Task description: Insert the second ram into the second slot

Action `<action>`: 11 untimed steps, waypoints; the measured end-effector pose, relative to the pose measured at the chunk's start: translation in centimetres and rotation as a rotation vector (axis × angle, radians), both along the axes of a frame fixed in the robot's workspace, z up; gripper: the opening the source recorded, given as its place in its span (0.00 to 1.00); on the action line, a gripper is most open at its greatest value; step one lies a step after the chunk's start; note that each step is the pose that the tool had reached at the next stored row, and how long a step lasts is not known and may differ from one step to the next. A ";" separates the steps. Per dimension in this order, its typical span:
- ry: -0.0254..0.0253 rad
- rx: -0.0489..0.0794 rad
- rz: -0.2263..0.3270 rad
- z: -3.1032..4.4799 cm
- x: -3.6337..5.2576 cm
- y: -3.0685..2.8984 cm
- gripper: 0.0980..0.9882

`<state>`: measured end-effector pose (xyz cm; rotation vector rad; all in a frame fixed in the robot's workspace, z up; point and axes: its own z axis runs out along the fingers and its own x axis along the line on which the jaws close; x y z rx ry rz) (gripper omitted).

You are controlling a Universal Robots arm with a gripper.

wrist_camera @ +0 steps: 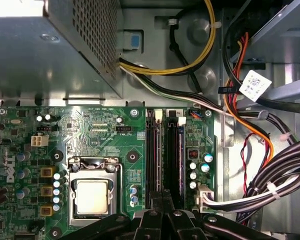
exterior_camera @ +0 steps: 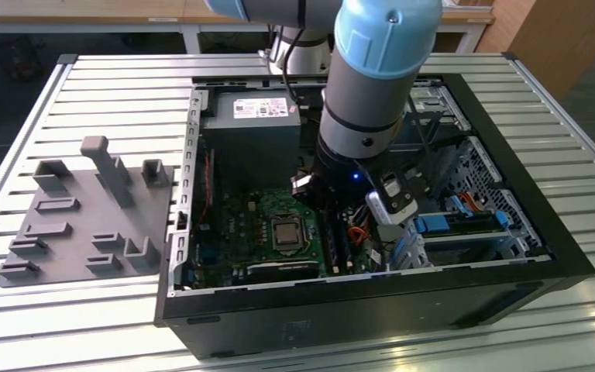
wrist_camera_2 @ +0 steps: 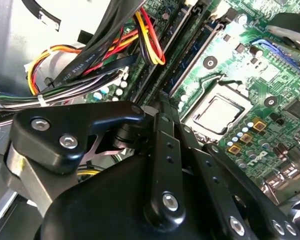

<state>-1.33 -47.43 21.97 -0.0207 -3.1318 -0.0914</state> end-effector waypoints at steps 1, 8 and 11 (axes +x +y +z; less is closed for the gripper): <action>0.0001 0.000 0.000 -0.09 0.00 0.00 0.01; 0.0028 -0.003 0.000 -0.60 0.01 0.02 0.01; 0.0016 0.001 0.000 -0.39 0.01 0.02 0.01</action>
